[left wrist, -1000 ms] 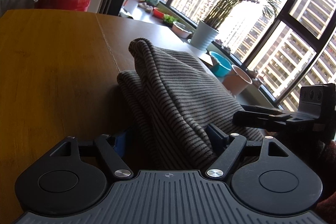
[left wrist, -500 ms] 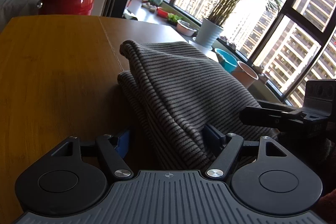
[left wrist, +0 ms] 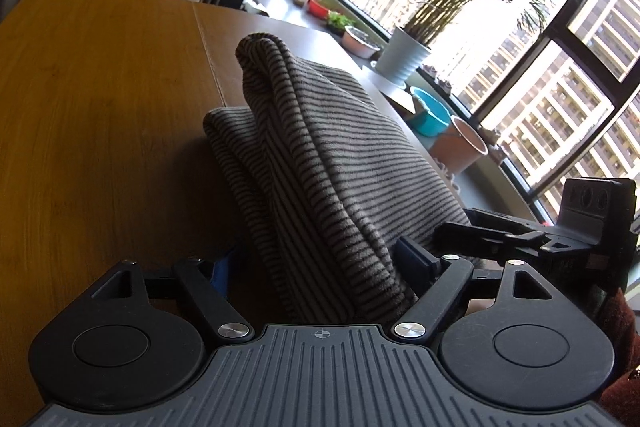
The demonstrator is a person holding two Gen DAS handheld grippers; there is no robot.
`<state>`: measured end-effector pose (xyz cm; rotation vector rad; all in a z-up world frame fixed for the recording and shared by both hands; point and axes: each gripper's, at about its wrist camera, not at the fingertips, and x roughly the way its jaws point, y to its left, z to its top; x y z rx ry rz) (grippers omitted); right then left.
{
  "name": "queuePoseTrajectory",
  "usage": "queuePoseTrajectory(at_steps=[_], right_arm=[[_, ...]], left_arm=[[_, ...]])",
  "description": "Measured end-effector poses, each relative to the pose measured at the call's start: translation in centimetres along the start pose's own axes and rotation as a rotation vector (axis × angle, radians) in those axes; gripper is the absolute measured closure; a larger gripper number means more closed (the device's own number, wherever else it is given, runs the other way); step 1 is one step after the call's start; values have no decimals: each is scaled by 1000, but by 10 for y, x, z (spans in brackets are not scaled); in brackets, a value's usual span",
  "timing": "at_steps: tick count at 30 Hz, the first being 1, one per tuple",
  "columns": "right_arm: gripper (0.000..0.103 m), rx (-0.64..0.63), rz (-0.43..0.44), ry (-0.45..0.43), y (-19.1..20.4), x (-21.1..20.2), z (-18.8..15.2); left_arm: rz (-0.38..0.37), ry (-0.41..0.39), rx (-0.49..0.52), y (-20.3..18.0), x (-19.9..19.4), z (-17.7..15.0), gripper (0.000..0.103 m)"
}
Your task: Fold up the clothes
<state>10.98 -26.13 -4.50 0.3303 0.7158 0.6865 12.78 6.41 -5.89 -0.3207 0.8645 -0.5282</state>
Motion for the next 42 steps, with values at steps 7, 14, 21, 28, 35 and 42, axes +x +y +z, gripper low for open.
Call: queuePoseTrajectory(at_steps=[7,14,21,28,35,42], right_arm=[[29,-52,27,58,7,5,13],[24,-127,3,70,24,55,36],[23,-177,41,102,51,142,82],[21,-234,66,53,70,222,118],[16,-200,113,60,64,246,129],[16,-416,129,34,73,242,135]], left_arm=[[-36,-11,-42,7,4,-4,26],[-5,-68,-74,34,-1,7,26],[159,-192,-80,85,-24,36,26],[320,-282,-58,120,-30,78,31],[293,-304,-114,146,-34,87,29],[361,-439,-6,114,-69,111,33]])
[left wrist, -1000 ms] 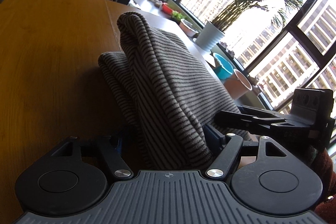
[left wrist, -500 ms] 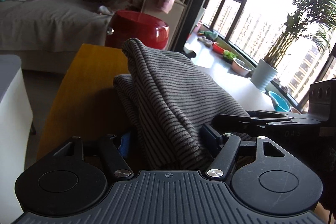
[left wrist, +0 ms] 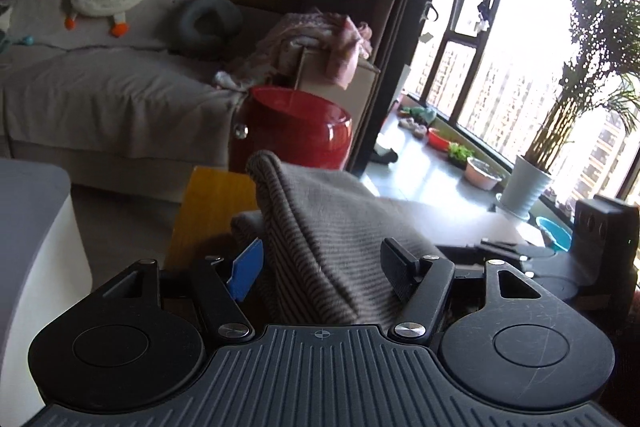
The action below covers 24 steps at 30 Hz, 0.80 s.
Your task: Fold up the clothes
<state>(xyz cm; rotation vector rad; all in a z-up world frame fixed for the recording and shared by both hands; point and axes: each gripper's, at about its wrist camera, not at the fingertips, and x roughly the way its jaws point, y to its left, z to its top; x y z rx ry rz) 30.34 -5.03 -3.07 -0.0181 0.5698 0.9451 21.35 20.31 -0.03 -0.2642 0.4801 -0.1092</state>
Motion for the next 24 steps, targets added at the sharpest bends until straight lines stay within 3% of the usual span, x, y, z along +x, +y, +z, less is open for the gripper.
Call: queuePoseTrajectory(at_steps=[3,7,10,12,15,17,20,24], right_arm=[[16,12,6,-5,-2,-3,-1],[16,35,-29,-32,3,-18,-7],[16,53,-38,-35,8,-33,-8],[16,85,-24,-5,8,-39,-6],[16,253,37,77,-6,-28,-5],[30,312,64,83,-10,-23,-4],[30,231,72,18,2,-30,5],[31,149,8,80,1,-21,1]], left_arm=[[-36,-27,19,-7,11,21,33],[-39,72,-18,1,66,29,36],[9,136,-18,14,98,15,32],[15,129,3,12,95,10,32],[16,127,4,12,90,8,32],[18,123,-2,14,89,7,32],[25,117,-15,18,87,6,32],[2,117,-35,23,87,7,32]])
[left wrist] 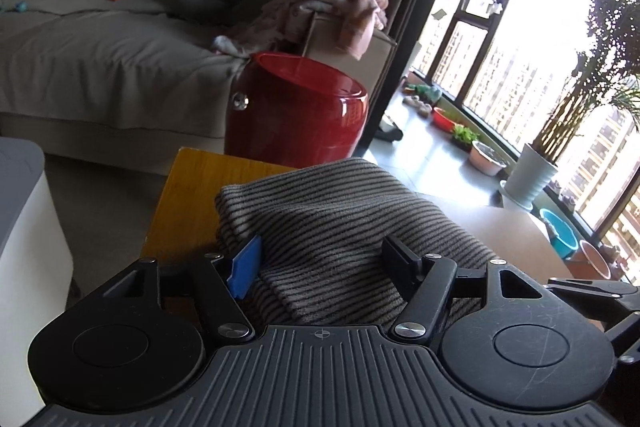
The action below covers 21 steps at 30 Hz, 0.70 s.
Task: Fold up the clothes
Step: 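Press the folded bundle with both grippers and release it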
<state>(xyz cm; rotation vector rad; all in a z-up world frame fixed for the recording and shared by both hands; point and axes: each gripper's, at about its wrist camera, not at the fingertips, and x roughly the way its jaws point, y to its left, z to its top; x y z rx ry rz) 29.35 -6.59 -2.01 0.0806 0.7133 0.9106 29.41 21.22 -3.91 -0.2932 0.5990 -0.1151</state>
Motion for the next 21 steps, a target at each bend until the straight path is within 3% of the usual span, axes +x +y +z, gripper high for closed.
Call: queuePoseTrajectory(at_steps=[5,15,21], right_arm=[[26,55,6,4,-12,3,-10],[22,-81,-98,-41,9,-2,-6],[22,-108,-108,-36,12,6,-2]], left_arm=[[14,-17,56,-10,1,-4,28],[15,-18,46,-9,-6,-6,27],[3,-83,-76,-7,-45,-19,28]])
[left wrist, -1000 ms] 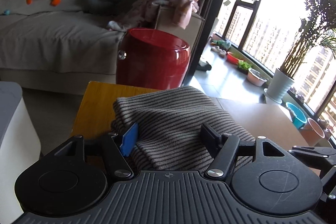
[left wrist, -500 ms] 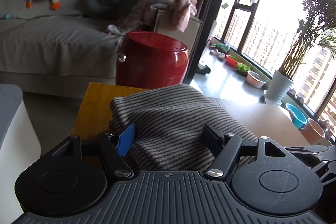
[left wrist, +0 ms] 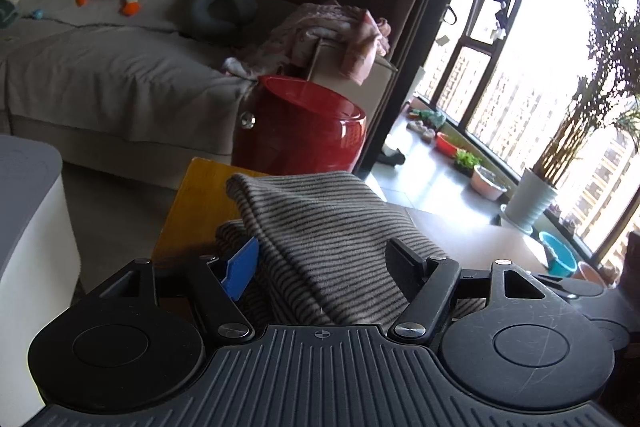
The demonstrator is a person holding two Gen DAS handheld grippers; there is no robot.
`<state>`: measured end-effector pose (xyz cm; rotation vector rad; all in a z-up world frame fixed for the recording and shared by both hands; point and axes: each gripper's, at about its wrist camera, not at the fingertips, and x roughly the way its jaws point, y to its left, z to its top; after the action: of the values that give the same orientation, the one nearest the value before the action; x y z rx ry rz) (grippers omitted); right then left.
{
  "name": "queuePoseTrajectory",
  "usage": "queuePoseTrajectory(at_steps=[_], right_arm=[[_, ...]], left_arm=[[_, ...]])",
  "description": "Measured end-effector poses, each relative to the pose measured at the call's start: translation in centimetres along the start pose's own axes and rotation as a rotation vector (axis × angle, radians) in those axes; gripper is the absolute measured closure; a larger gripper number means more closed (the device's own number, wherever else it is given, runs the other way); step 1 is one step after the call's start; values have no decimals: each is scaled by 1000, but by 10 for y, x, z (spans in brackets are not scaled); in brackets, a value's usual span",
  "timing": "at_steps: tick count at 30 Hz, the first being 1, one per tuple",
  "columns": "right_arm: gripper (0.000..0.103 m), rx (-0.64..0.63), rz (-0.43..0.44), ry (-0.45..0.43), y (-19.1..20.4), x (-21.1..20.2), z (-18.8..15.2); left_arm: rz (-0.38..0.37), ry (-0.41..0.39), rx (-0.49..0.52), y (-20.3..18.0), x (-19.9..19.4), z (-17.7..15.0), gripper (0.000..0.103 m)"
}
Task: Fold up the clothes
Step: 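Press the folded bundle with both grippers and release it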
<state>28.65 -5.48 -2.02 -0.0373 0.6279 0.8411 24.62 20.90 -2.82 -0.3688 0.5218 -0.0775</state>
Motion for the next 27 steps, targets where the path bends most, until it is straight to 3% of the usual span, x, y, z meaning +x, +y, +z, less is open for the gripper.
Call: queuePoseTrajectory(at_steps=[2,5,9,14,19,27], right_arm=[[22,48,19,5,-4,2,-3],[22,116,34,17,-11,2,-7],[20,163,48,35,-13,-4,-9],[19,309,111,58,-27,2,-12],[23,252,136,30,-7,3,-6],[23,209,90,55,-3,7,-7]], left_arm=[[-26,-11,-60,1,-12,-12,32],[-15,-7,-57,-3,-10,-31,42],[-17,-20,-36,-3,-8,-36,41],[-39,-10,-58,8,-5,-39,38],[-60,-4,-92,15,-2,-39,37],[-81,1,-121,18,7,-41,35]])
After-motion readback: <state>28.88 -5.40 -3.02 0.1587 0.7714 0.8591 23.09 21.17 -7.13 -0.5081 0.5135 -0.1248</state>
